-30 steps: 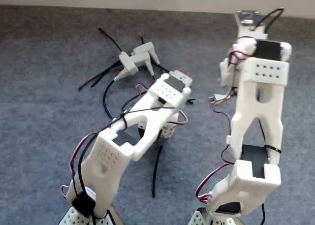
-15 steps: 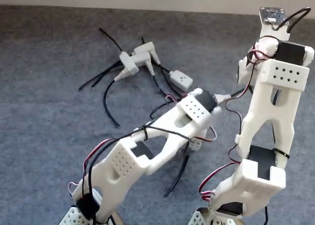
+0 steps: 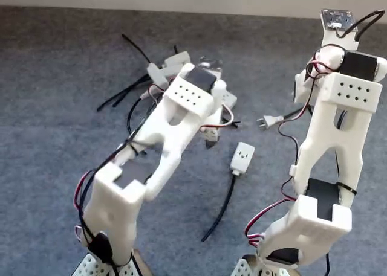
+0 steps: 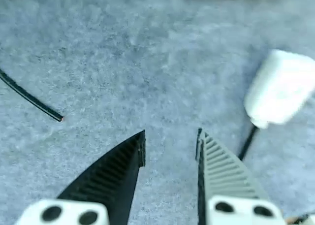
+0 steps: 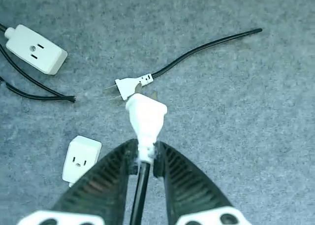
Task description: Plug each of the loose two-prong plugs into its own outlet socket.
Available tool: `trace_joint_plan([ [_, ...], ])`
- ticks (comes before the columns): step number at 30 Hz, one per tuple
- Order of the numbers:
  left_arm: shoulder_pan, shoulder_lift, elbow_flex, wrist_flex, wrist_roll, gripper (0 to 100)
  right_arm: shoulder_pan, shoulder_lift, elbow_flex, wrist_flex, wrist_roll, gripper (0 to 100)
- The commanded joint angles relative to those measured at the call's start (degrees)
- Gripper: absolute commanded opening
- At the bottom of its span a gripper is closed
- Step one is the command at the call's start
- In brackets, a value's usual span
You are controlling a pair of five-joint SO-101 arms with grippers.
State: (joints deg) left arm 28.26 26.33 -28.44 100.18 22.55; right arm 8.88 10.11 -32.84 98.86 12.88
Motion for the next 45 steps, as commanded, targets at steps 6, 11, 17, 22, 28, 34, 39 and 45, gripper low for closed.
trace_joint_plan([
  [6, 9.1, -13.8, 13.8, -13.9, -3.9, 19, 6.6, -3.7, -2.7, 2.2, 5.7, 0.6],
  [11, 11.8, -6.9, 22.0, -29.3, -3.9, 19, 9.7, -3.6, -2.7, 2.1, 7.9, 0.6],
  [17, 12.3, 0.4, 18.8, -32.3, -3.9, 19, 11.9, -3.4, -2.7, 2.0, 8.3, 0.6],
  [22, 12.1, 5.2, 15.5, -29.4, -3.9, 19, 11.5, -3.4, -2.7, 2.0, 8.3, 0.6],
  [28, 8.6, 6.8, 12.8, -25.0, -4.0, 19, 11.2, -3.4, -2.2, 2.1, 8.3, 0.6],
  [34, -0.1, 6.8, 12.4, -20.8, -10.4, 19, 11.3, -3.4, -2.1, 2.1, 8.3, 0.6],
  [39, -6.2, 6.7, 12.2, -20.9, -11.2, 19, 11.3, -3.4, -2.1, 2.1, 8.3, 0.6],
  [45, -7.6, 6.7, 8.6, -19.3, -11.2, 19, 11.3, -3.4, -2.1, 2.1, 8.3, 0.6],
])
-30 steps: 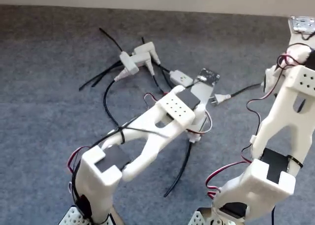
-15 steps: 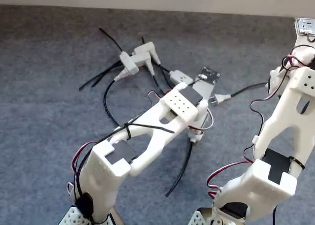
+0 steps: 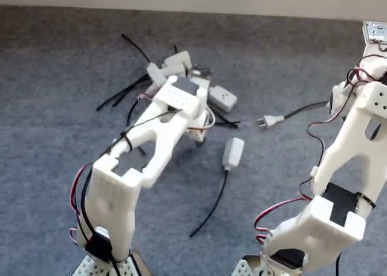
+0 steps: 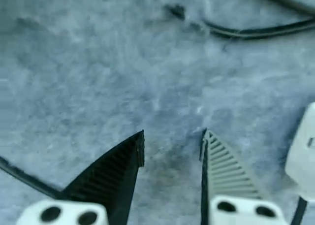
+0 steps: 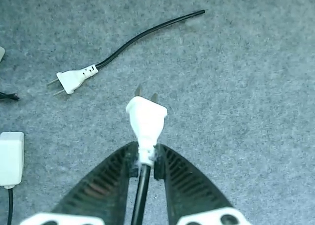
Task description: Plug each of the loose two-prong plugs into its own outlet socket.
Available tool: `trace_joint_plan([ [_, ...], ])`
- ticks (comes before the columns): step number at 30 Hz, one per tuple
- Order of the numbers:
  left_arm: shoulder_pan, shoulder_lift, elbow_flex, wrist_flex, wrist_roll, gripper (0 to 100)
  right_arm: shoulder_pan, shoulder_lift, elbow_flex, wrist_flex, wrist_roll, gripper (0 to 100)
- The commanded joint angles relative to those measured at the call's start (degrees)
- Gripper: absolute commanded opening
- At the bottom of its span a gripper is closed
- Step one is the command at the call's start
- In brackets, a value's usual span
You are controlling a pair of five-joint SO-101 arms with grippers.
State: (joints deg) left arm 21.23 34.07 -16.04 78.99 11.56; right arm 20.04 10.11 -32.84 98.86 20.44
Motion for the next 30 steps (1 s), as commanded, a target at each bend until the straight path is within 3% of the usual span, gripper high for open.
trace_joint_plan([
  [1, -0.6, -1.0, -5.4, 3.2, -0.2, 19, 0.1, -3.4, -2.1, 2.1, 0.7, 0.6],
  [5, 1.1, -1.6, -16.2, 12.0, 0.2, 19, 0.0, -3.4, -2.1, 2.1, 0.7, 0.6],
  [9, 7.6, -5.2, -26.1, 21.0, 0.2, 19, 0.1, -3.4, -2.1, 2.1, 0.7, 0.6],
  [16, 21.9, -4.4, -24.4, 15.8, 0.2, 19, 1.6, -3.4, -2.1, 2.0, 0.7, 0.6],
  [23, 16.0, 6.7, -23.4, 12.9, -0.1, 19, 2.9, -3.3, -2.1, 2.0, 3.3, 0.6],
  [30, 5.8, 5.2, -23.6, 14.8, -0.2, 19, 2.5, -3.3, -2.1, 2.0, 3.1, 0.6],
])
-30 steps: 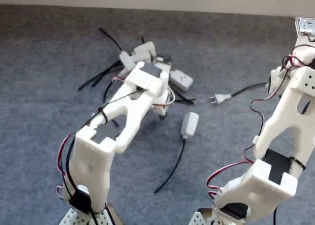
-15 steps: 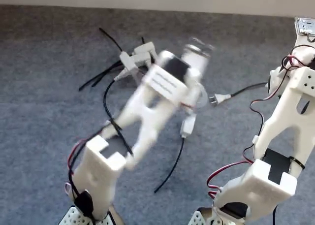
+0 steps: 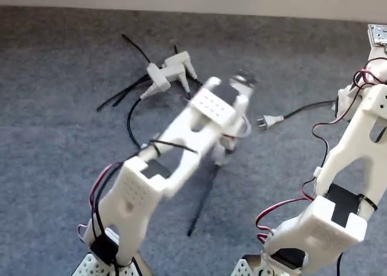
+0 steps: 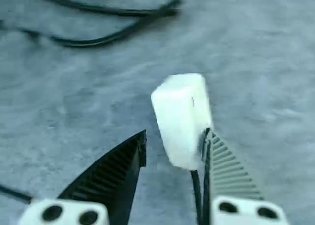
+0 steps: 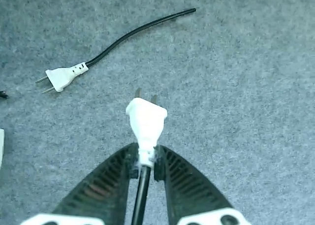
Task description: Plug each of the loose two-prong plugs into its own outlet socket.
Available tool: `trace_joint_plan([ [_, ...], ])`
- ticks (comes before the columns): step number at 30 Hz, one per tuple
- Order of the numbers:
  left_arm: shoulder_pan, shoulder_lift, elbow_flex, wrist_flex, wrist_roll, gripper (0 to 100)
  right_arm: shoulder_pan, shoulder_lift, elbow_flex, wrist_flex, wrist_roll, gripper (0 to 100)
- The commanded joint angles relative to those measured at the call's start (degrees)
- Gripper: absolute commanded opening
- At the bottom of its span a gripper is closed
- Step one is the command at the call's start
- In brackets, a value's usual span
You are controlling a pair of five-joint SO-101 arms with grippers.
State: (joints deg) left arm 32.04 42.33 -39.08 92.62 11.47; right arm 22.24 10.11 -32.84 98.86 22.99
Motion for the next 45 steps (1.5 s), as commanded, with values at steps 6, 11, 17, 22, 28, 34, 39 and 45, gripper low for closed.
trace_joint_plan([
  [6, -6.3, -8.8, -0.1, 4.7, -0.2, 19, 0.3, -3.3, -2.0, 2.0, 0.7, 0.6],
  [11, -1.4, -7.7, -0.1, 5.1, -3.6, 19, 0.3, -3.3, -2.0, 2.0, 0.8, 0.6],
  [17, 3.2, -7.2, -0.1, 4.9, -3.0, 19, 0.7, -3.3, -2.0, 2.0, 0.9, 0.6],
  [22, 0.6, -4.2, 1.9, 4.9, -3.0, 25, 0.6, -3.3, -2.0, 2.0, 0.9, 0.6],
  [28, 0.1, -2.4, 1.7, 4.9, -3.0, 24, 0.4, -3.2, -1.9, 2.0, 0.9, 0.6],
  [34, -1.9, 0.0, 1.8, 1.5, -2.9, 24, 0.7, -3.2, -1.9, 2.1, 0.9, 0.6],
  [39, -5.9, 1.8, 1.8, 0.4, -2.9, 24, 0.5, -3.2, -1.9, 2.1, 0.9, 0.6],
  [45, -2.3, 3.1, 1.8, 0.4, -3.0, 23, 0.5, -3.2, -1.9, 2.1, 0.9, 0.6],
])
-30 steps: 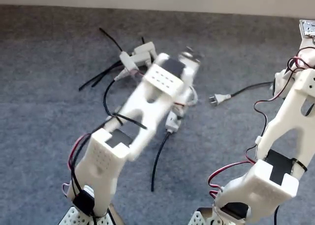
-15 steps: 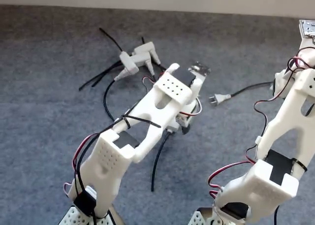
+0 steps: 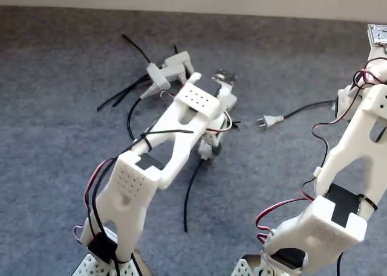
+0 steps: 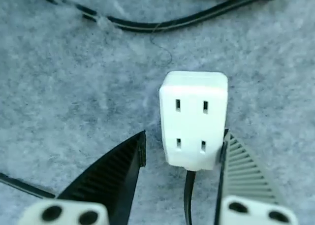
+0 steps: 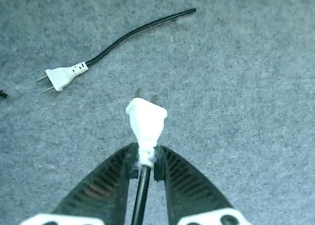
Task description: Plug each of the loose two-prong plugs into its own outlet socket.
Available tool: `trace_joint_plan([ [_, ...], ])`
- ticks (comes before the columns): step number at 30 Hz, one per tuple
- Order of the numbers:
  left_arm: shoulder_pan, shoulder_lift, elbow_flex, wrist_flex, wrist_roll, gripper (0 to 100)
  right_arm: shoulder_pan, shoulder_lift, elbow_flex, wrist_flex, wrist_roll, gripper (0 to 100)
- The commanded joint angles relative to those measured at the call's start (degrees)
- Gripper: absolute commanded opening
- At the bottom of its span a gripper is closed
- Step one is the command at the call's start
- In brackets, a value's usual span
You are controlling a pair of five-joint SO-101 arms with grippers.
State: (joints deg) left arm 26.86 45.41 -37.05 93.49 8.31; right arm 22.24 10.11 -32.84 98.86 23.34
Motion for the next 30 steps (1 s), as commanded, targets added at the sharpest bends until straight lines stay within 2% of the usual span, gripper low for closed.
trace_joint_plan([
  [1, 3.8, 0.5, -0.2, -0.5, 0.2, 21, 0.7, -3.2, -1.9, 2.1, 0.5, 0.6],
  [5, 7.3, 2.2, -0.2, -4.0, 0.4, 8, 1.3, -3.2, -1.9, 2.2, 0.5, 0.6],
  [8, 9.4, 2.3, -0.3, -5.4, 6.3, 4, 1.5, -3.3, -1.9, 2.2, 0.5, 0.6],
  [14, 10.0, 2.7, -8.0, -2.5, 23.3, 3, 1.4, -3.3, -1.9, 2.2, 0.5, 0.6],
  [21, 13.7, 2.7, -12.7, -1.2, 37.0, 3, 1.2, -3.3, -1.9, 2.2, 0.5, 0.6],
  [25, 15.5, 2.9, -12.7, -1.8, 42.2, 4, 1.3, -3.3, -1.9, 2.2, 0.5, 0.6],
  [30, 15.3, 5.8, -13.0, -3.9, 42.6, 4, 1.2, -3.3, -1.9, 2.2, 0.5, 0.6],
])
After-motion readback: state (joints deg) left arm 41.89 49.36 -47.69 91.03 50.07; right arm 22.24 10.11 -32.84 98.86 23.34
